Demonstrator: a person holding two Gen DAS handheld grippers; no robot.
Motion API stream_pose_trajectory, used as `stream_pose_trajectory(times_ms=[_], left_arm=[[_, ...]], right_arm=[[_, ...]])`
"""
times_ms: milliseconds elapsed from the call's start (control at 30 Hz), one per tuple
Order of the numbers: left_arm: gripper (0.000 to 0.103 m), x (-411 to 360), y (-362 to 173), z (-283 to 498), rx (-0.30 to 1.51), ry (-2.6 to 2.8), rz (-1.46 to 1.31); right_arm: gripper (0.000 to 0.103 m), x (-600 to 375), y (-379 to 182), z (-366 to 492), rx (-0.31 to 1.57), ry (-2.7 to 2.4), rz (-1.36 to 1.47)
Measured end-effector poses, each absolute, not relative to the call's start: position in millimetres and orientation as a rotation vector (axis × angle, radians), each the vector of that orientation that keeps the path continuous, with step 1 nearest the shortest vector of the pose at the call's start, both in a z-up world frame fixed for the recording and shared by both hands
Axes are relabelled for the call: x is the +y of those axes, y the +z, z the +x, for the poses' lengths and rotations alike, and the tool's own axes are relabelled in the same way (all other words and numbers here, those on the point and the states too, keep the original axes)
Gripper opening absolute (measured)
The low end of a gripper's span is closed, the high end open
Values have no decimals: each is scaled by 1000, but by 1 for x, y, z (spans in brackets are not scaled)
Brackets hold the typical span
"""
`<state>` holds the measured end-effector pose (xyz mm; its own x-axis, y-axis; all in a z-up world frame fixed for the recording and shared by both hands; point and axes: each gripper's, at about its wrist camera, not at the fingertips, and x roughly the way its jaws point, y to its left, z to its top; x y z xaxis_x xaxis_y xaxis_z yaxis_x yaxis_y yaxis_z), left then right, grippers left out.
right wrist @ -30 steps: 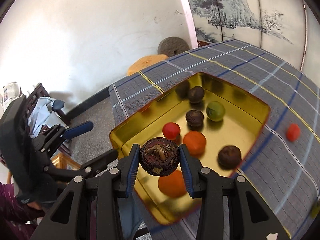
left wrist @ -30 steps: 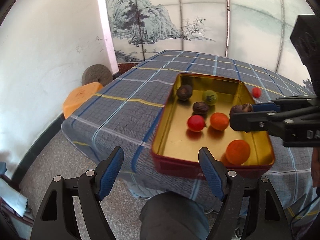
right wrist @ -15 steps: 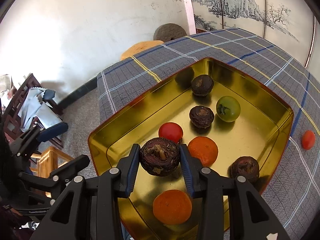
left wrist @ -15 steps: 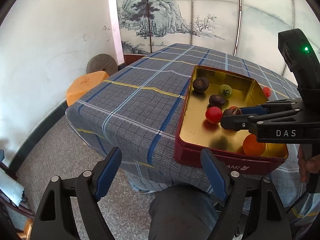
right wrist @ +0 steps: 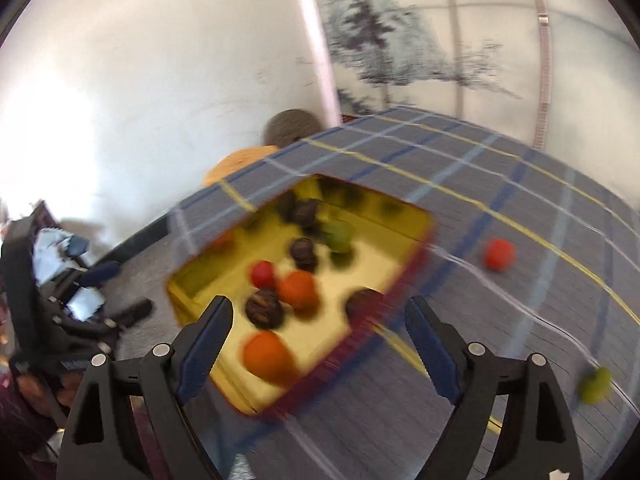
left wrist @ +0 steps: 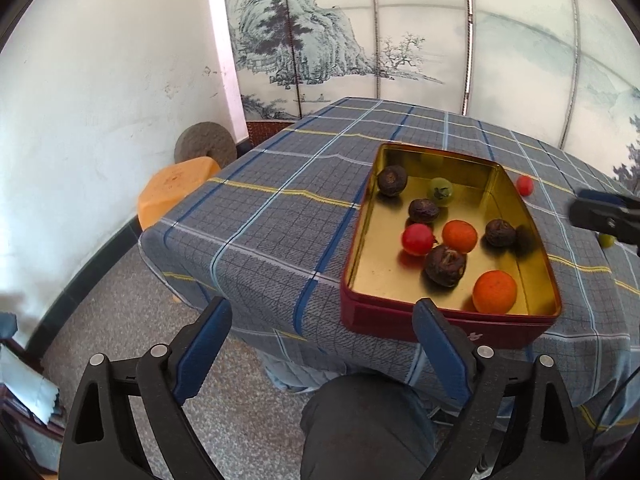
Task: Organize fruits
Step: 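Grasp the red tomato with the left gripper while the right gripper grasps the lime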
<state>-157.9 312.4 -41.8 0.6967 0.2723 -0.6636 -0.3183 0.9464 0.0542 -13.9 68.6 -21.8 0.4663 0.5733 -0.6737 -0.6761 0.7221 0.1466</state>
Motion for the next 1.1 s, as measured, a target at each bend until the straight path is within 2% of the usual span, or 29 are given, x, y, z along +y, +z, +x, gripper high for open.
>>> stream_pose_trajectory(times_ms=[67,267,533,633,800,967,1100], left_arm=[[92,308,-39,-157,724,324,-51],[92,282,-26,-148,713,278,15],[92,227,-4,-121,693,189,155],[92,204,3,-106,688,157,196],[92,162,10,-73,701,82,257],[92,123,15,-28,738,-44,262],[92,102,14,18,762,-113,218]], right_arm=[[98,30,-26,-11,773,684,-121],[99,-85,-46,8,833,395,-69],[103,-198,-76,33,909,-35,-219],[103,-216,-85,40,928,-97,-288],[103,-231,-86,52,920,-57,-249],[103,-261,-94,57,952,13,-21],[103,-261,-96,54,949,-25,-24]])
